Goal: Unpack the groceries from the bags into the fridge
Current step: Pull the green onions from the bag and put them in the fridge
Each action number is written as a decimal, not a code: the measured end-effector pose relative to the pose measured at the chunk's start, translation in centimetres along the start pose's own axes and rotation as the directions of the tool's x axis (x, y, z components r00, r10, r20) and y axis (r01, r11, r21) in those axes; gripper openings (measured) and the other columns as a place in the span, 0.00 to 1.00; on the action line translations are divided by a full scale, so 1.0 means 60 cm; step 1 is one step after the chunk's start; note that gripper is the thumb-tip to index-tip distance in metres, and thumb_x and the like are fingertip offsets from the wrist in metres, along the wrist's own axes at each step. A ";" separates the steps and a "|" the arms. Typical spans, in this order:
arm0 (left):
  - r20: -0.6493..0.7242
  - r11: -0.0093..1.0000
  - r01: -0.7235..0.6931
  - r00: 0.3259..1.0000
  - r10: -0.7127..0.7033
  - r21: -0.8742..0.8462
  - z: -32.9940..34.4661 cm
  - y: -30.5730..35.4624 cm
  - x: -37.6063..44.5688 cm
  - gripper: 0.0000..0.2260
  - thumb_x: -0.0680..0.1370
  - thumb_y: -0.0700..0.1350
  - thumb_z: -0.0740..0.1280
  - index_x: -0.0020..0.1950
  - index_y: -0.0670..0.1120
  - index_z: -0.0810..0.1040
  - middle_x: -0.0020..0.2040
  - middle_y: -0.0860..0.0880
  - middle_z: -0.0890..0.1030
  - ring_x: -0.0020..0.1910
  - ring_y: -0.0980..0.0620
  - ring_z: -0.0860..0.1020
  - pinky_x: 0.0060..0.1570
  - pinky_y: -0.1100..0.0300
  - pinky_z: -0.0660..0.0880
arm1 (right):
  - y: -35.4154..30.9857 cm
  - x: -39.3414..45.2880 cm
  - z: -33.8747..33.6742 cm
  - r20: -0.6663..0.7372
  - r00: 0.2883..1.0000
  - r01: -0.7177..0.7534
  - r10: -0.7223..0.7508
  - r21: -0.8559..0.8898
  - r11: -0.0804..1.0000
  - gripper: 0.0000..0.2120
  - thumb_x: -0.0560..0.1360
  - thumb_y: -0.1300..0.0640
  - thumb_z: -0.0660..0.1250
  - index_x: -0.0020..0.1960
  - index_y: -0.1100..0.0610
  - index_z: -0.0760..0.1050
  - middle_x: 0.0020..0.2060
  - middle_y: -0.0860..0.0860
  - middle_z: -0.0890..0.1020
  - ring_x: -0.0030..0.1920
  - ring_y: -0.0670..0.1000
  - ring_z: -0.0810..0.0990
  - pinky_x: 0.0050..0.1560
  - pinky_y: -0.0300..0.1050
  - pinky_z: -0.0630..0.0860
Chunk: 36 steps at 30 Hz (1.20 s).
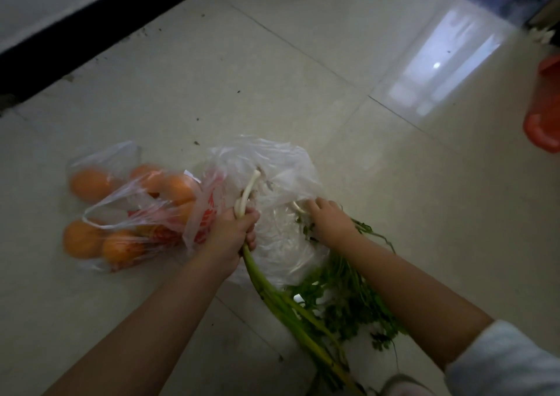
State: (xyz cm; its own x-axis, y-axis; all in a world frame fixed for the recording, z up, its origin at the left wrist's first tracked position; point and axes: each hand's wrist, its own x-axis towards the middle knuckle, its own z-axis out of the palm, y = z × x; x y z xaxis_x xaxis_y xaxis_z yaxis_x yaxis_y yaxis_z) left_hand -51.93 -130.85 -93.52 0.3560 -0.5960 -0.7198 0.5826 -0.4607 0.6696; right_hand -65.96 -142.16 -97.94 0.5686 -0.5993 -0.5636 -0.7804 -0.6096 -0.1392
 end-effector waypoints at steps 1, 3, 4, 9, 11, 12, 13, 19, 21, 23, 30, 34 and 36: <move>-0.007 1.000 0.014 1.000 -0.014 0.009 0.000 -0.002 -0.002 0.13 0.80 0.34 0.58 0.38 0.47 0.68 0.17 0.54 0.65 0.14 0.61 0.64 0.16 0.71 0.63 | -0.002 0.005 0.005 -0.014 0.999 -0.030 0.031 0.026 0.999 0.26 0.74 0.62 0.63 0.71 0.57 0.60 0.68 0.57 0.68 0.67 0.58 0.67 0.67 0.49 0.66; -0.024 0.998 0.039 0.999 -0.038 0.040 -0.001 -0.005 -0.008 0.13 0.80 0.34 0.57 0.38 0.47 0.67 0.18 0.54 0.65 0.14 0.61 0.64 0.16 0.70 0.63 | -0.009 0.012 0.010 -0.041 0.996 -0.073 0.073 0.002 0.997 0.22 0.74 0.62 0.64 0.66 0.58 0.64 0.65 0.57 0.71 0.65 0.57 0.68 0.65 0.48 0.68; -0.033 0.997 0.051 0.998 -0.049 0.066 -0.001 -0.006 -0.011 0.13 0.80 0.34 0.57 0.38 0.47 0.67 0.20 0.53 0.65 0.14 0.60 0.63 0.16 0.70 0.63 | -0.010 0.016 0.011 -0.051 0.996 -0.078 0.076 -0.043 0.996 0.19 0.74 0.61 0.64 0.64 0.58 0.67 0.63 0.57 0.73 0.63 0.57 0.69 0.64 0.48 0.68; -0.080 0.973 0.061 0.996 -0.044 0.224 -0.018 -0.015 -0.025 0.13 0.79 0.33 0.60 0.36 0.45 0.68 0.22 0.51 0.64 0.20 0.54 0.63 0.21 0.64 0.62 | -0.011 0.015 -0.014 -0.027 0.999 0.020 -0.021 -0.036 0.999 0.11 0.74 0.61 0.62 0.55 0.61 0.74 0.56 0.58 0.78 0.59 0.58 0.74 0.57 0.46 0.70; -0.072 0.968 0.045 0.997 -0.028 0.248 -0.028 -0.012 -0.030 0.13 0.79 0.34 0.61 0.36 0.45 0.69 0.22 0.50 0.64 0.20 0.54 0.64 0.22 0.65 0.63 | -0.010 0.002 -0.045 0.045 0.994 0.094 -0.100 0.131 0.987 0.07 0.75 0.62 0.62 0.48 0.63 0.76 0.49 0.59 0.80 0.53 0.57 0.76 0.46 0.42 0.67; -0.051 0.964 0.030 0.999 -0.017 0.264 -0.030 -0.007 -0.036 0.12 0.79 0.34 0.61 0.36 0.44 0.70 0.24 0.49 0.65 0.19 0.55 0.66 0.20 0.66 0.64 | -0.009 -0.009 -0.068 0.080 0.986 0.124 -0.143 0.202 0.971 0.06 0.76 0.61 0.62 0.42 0.61 0.76 0.42 0.56 0.79 0.49 0.56 0.76 0.41 0.41 0.65; -0.024 0.959 0.011 1.000 -0.005 0.283 -0.032 -0.001 -0.041 0.11 0.79 0.35 0.61 0.38 0.43 0.71 0.26 0.48 0.66 0.18 0.57 0.67 0.19 0.68 0.65 | -0.007 -0.019 -0.091 0.087 0.983 0.136 -0.164 0.267 0.954 0.09 0.76 0.60 0.63 0.38 0.57 0.74 0.37 0.51 0.77 0.45 0.53 0.74 0.37 0.38 0.65; 0.115 0.805 -0.071 0.993 0.004 0.590 -0.030 0.034 -0.056 0.14 0.80 0.41 0.61 0.34 0.44 0.73 0.30 0.47 0.75 0.26 0.58 0.76 0.29 0.70 0.72 | -0.010 -0.008 -0.116 0.147 0.984 0.078 -0.102 0.160 0.984 0.09 0.77 0.63 0.58 0.52 0.64 0.76 0.51 0.59 0.80 0.53 0.56 0.77 0.55 0.47 0.71; 0.202 0.720 -0.096 0.977 -0.063 0.688 -0.040 0.040 -0.056 0.10 0.79 0.46 0.64 0.37 0.49 0.77 0.35 0.51 0.80 0.39 0.53 0.80 0.45 0.59 0.72 | -0.018 -0.002 -0.119 0.160 0.978 0.123 -0.136 0.091 0.988 0.12 0.78 0.63 0.58 0.58 0.65 0.75 0.57 0.60 0.78 0.59 0.59 0.76 0.58 0.47 0.70; 0.296 0.687 -0.115 0.943 -0.152 0.718 -0.050 0.049 -0.063 0.05 0.74 0.50 0.68 0.41 0.52 0.80 0.40 0.54 0.82 0.48 0.50 0.79 0.49 0.53 0.71 | -0.016 0.003 -0.119 0.180 0.968 0.179 -0.172 -0.020 0.984 0.13 0.77 0.66 0.57 0.59 0.65 0.75 0.59 0.60 0.77 0.60 0.59 0.75 0.60 0.46 0.70; 0.082 0.852 -0.046 0.997 0.003 0.521 -0.062 0.046 -0.058 0.06 0.78 0.41 0.65 0.45 0.40 0.78 0.29 0.51 0.81 0.32 0.55 0.78 0.35 0.63 0.75 | 0.015 -0.011 -0.122 0.195 0.961 0.179 -0.199 0.114 0.977 0.18 0.77 0.66 0.57 0.66 0.61 0.71 0.68 0.55 0.71 0.68 0.54 0.70 0.68 0.42 0.64; -0.144 0.899 0.113 0.988 -0.057 0.422 -0.049 0.035 -0.033 0.15 0.80 0.45 0.62 0.33 0.43 0.70 0.26 0.46 0.73 0.16 0.55 0.71 0.23 0.67 0.67 | -0.014 -0.044 -0.164 0.061 0.950 0.255 -0.306 0.410 0.875 0.17 0.78 0.69 0.57 0.65 0.63 0.70 0.65 0.55 0.74 0.63 0.49 0.73 0.51 0.20 0.67; -0.035 0.815 0.103 0.994 -0.101 0.570 -0.034 0.035 -0.038 0.12 0.80 0.43 0.60 0.37 0.43 0.70 0.29 0.47 0.72 0.11 0.60 0.66 0.18 0.72 0.63 | -0.043 -0.051 -0.172 0.065 0.929 0.286 -0.363 0.495 0.820 0.14 0.77 0.70 0.58 0.61 0.64 0.73 0.57 0.54 0.76 0.56 0.46 0.75 0.42 0.16 0.68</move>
State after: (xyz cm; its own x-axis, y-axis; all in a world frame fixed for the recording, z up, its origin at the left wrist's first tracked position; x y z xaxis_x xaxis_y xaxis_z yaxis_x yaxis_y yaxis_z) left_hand -50.03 -129.13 -90.87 0.3205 -0.5231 -0.7897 0.0949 -0.8118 0.5762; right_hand -62.97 -144.11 -87.46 0.7951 -0.3015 -0.5263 -0.6064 -0.4148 -0.6784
